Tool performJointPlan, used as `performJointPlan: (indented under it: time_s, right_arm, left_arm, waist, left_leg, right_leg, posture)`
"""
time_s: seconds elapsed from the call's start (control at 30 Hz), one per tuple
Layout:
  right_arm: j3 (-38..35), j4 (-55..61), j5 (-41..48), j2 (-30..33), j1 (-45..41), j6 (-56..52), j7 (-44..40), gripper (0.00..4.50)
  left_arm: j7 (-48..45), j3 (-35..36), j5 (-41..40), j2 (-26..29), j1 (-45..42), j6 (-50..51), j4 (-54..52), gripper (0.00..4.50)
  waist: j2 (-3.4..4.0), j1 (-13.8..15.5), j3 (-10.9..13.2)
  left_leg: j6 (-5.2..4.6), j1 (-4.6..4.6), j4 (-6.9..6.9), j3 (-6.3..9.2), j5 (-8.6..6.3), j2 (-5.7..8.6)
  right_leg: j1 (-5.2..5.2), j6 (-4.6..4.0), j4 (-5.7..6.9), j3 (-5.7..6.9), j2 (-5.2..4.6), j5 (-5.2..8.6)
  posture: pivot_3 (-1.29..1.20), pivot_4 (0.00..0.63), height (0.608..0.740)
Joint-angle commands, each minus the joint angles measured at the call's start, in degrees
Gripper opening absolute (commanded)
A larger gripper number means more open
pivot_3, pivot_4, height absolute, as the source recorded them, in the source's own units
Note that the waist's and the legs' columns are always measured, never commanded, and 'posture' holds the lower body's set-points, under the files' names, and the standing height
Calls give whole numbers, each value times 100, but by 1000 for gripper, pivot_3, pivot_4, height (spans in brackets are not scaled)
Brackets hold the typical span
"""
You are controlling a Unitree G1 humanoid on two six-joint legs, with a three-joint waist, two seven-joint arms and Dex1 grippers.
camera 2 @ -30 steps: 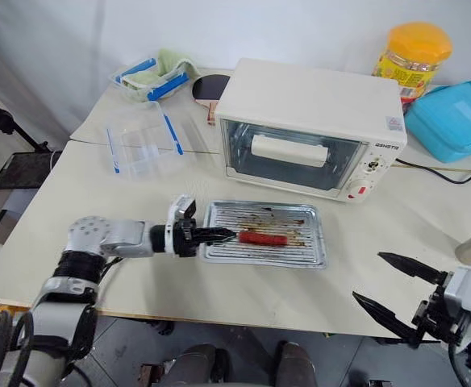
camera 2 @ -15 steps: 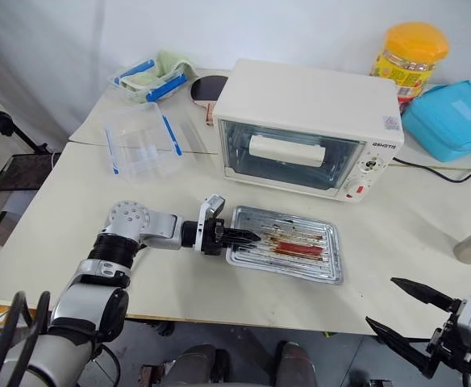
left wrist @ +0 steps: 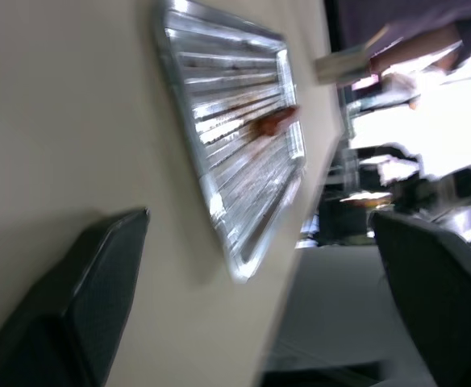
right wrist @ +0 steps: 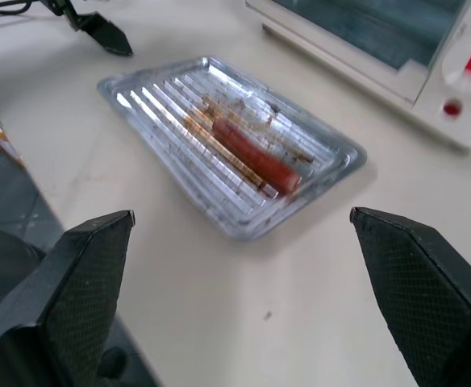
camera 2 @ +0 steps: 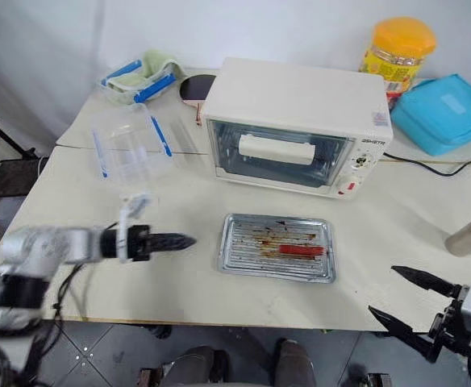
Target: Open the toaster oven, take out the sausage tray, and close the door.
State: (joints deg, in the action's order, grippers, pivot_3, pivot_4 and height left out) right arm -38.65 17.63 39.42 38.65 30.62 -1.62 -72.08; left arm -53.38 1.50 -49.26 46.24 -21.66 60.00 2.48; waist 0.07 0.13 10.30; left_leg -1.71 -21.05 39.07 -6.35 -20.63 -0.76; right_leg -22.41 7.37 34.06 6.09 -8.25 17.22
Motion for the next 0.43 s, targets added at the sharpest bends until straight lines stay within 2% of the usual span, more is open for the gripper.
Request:
performJointPlan:
  time_s: [0.03,0.07,0.13,0.17,0.27,0.43]
  right_arm:
    - [-51,35,171,149,-73,-46,-161,4500]
    - [-32,39,182,196,-127,-61,-202,4500]
    - [5,45,235,367,-304,-132,-333,4500]
    - [15,43,260,426,-373,-175,-370,4500]
    - [89,-47,255,558,-579,-208,-491,4500]
    - [224,-229,88,568,-724,-91,-657,4500]
  left_arm:
    - [-1447,327,591,394,598,-1846,-449,4476]
    - [-1682,392,848,424,777,-2503,-448,4476]
    - [-1999,400,1776,451,1077,-4438,-173,4476]
    - [-2069,526,1933,314,1133,-5066,-76,4476]
    - [-1675,850,2020,54,1139,-5450,51,4476]
    - [-1502,884,2338,-113,1084,-5942,327,4476]
  waist:
    - [6,23,4]
    - [8,58,5]
    - [13,104,6]
    - [15,116,6]
    - [14,140,7]
    - [14,134,6]
  left_leg:
    - [1,-5,-3,-1,1,-1]
    - [0,-11,-1,7,2,-1]
    - [-1,-12,1,5,2,1]
    - [0,-9,1,-1,1,1]
    - [-6,-12,0,0,-2,-4]
    - [-52,-13,-1,-5,11,-5]
  right_leg:
    - [-8,-5,4,1,-5,3]
    - [-9,-9,4,6,-8,5]
    - [-10,-8,2,2,-31,4]
    - [-11,-7,-4,0,-39,4]
    - [-9,-6,-5,-10,-48,0]
    - [-11,-2,31,19,-27,-2]
  posture:
    - [0,150,740]
    - [0,150,740]
    - [0,150,740]
    - [0,150,740]
    - [0,150,740]
    - [0,150,740]
